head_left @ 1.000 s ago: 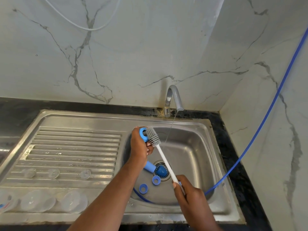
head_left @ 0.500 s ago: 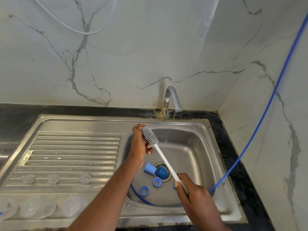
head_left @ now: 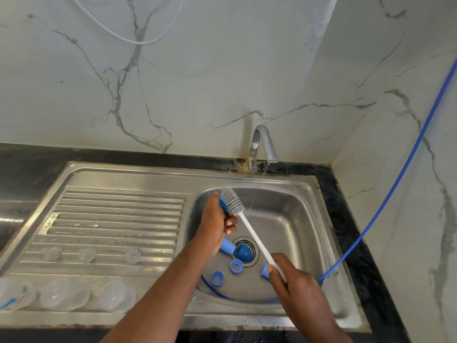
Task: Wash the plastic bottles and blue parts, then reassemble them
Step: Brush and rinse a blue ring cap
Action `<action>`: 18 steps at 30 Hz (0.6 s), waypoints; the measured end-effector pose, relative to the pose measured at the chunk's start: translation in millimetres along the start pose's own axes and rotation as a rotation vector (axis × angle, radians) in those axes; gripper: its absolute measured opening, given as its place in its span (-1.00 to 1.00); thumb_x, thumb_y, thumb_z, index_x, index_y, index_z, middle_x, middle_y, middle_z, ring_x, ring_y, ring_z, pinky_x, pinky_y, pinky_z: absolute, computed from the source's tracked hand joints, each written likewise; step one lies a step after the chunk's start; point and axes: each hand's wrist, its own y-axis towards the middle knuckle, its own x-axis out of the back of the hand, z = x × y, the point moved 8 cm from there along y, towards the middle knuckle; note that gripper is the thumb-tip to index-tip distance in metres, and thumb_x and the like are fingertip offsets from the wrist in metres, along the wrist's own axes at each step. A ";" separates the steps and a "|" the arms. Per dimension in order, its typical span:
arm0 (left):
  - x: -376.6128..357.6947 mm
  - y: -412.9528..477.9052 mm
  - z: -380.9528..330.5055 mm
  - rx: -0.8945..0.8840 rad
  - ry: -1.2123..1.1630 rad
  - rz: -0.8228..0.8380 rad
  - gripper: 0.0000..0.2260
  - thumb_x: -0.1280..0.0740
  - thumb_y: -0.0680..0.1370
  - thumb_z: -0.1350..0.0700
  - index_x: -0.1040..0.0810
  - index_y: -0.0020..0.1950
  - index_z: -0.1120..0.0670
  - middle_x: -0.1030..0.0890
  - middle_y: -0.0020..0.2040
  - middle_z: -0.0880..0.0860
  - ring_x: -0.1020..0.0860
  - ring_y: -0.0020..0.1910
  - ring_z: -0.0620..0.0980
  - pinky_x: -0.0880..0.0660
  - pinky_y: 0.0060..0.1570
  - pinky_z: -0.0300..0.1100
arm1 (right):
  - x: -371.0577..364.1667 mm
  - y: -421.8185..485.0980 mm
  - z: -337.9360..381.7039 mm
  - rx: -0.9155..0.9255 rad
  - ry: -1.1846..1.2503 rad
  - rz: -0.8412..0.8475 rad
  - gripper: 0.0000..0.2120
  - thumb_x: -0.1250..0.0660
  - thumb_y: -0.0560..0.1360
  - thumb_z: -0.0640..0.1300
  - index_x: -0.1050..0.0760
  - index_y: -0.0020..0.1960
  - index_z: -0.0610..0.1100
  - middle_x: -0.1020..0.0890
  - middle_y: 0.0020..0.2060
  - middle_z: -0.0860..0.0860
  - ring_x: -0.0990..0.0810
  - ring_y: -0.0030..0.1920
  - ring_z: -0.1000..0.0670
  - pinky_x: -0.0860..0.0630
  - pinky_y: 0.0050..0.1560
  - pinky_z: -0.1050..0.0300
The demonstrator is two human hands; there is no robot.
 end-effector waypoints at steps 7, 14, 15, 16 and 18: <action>6.0 3.4 -5.6 0.011 -0.021 -0.044 -0.63 0.03 0.70 -0.01 -0.47 0.00 0.17 -0.46 -0.37 0.03 -0.23 -0.47 -0.12 -0.15 -0.52 -0.25 | -6.4 -5.2 -4.8 -0.021 -0.006 0.007 -0.84 -0.15 0.61 0.17 -0.40 0.16 0.22 -0.48 -0.41 0.04 -0.53 -0.31 0.03 -0.45 -0.33 0.18; -3.5 1.8 1.4 0.073 -0.132 -0.011 -0.66 0.03 0.68 0.00 -0.44 0.00 0.16 -0.42 -0.39 0.01 -0.23 -0.47 -0.11 -0.13 -0.52 -0.24 | -8.5 4.1 -4.3 0.020 -0.022 -0.037 -0.80 -0.10 0.58 0.23 -0.31 0.17 0.24 -0.51 -0.38 0.05 -0.50 -0.37 0.04 -0.43 -0.37 0.20; -0.5 2.7 -1.4 0.072 -0.135 -0.016 -0.64 0.03 0.69 -0.01 -0.46 0.02 0.18 -0.46 -0.38 0.03 -0.25 -0.47 -0.11 -0.14 -0.52 -0.25 | -7.3 0.3 -9.0 0.006 -0.038 -0.040 -0.79 -0.14 0.58 0.21 -0.30 0.20 0.26 -0.51 -0.38 0.06 -0.49 -0.37 0.05 -0.41 -0.38 0.26; 1.9 3.6 -2.3 0.076 -0.130 -0.017 -0.62 0.04 0.69 -0.02 -0.47 0.04 0.20 -0.49 -0.36 0.05 -0.25 -0.46 -0.12 -0.15 -0.52 -0.25 | -4.9 -2.4 -12.8 -0.011 -0.045 -0.049 -0.79 -0.19 0.58 0.18 -0.29 0.21 0.26 -0.51 -0.37 0.06 -0.48 -0.36 0.06 -0.38 -0.39 0.29; 1.1 3.0 -0.1 0.092 -0.105 -0.002 -0.60 0.05 0.68 -0.04 -0.48 0.06 0.19 -0.48 -0.32 0.07 -0.24 -0.45 -0.11 -0.12 -0.52 -0.25 | -2.4 0.5 -13.4 -0.010 -0.063 -0.054 -0.78 -0.21 0.59 0.16 -0.31 0.22 0.26 -0.50 -0.37 0.07 -0.50 -0.32 0.03 -0.35 -0.41 0.31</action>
